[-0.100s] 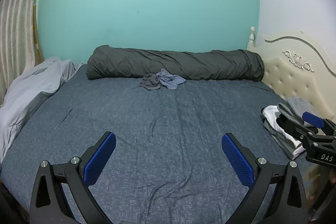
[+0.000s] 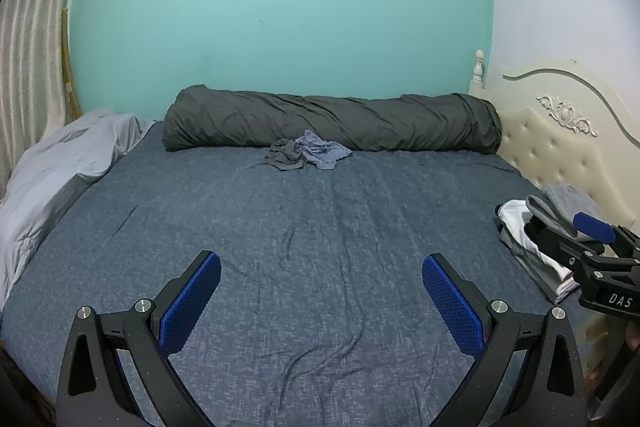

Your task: Fold clothes

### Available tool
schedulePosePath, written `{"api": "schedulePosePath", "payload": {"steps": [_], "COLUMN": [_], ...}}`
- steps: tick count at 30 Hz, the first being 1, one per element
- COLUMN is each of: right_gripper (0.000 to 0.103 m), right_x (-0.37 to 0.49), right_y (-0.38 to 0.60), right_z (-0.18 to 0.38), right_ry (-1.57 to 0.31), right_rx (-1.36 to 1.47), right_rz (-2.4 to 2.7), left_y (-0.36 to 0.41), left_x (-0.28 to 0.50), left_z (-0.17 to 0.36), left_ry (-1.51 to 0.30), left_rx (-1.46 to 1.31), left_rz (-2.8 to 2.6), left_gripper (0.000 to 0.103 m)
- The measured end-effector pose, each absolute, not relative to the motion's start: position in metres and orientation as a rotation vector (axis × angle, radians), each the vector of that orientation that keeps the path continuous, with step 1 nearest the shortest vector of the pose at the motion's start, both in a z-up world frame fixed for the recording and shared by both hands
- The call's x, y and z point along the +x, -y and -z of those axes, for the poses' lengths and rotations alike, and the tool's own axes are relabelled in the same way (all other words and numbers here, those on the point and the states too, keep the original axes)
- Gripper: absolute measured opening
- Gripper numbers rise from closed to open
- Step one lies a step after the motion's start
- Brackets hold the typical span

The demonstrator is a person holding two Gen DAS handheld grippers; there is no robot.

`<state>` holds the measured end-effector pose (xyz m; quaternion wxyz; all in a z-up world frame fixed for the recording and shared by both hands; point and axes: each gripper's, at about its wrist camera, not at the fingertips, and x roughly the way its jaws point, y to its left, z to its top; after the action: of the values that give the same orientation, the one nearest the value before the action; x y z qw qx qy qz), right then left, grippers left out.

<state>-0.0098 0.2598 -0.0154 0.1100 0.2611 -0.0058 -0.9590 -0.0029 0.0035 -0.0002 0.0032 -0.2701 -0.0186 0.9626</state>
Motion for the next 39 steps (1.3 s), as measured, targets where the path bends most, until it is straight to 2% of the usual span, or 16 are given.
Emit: {"api": "schedulePosePath", "payload": {"steps": [7,39], "right_gripper": [0.102,0.102], "right_x": [-0.009,-0.009], "right_y": [-0.266,-0.269], "right_z": [0.015,0.014], "right_ry": [0.019,0.022], "right_rx": [0.766,0.774], "right_rz": [2.83,2.834], "left_y": [-0.014,-0.016], "left_x": [0.011,0.011], "left_z": [-0.003,0.0], "left_ry": [0.064,0.062], "left_rx": [-0.776,-0.809], "left_rz": [-3.025,-3.004], "left_gripper": [0.103,0.103]}}
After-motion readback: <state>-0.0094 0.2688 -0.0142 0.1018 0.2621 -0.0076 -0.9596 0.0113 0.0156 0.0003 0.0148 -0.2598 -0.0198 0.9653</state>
